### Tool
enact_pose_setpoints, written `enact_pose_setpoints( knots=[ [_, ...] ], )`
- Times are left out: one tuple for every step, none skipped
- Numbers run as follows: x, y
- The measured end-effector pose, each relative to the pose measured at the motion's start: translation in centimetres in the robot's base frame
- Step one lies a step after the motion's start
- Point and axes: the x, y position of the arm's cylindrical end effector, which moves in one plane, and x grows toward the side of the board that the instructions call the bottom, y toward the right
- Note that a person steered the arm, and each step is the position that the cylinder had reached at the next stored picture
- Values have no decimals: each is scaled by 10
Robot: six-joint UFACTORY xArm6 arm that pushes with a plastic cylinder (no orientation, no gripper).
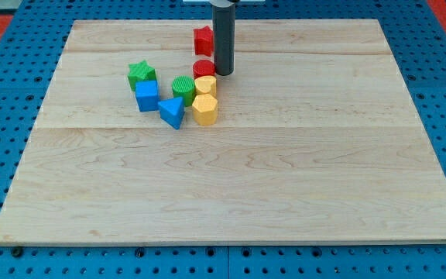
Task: Push the red star to the left of the red circle
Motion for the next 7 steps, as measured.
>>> enact_pose_setpoints(
  knots=[
    [-65, 43],
    [-95, -1],
    [-96, -39],
    [-76, -43],
    [-50, -60],
    [-43, -78],
    [-40, -80]
  ],
)
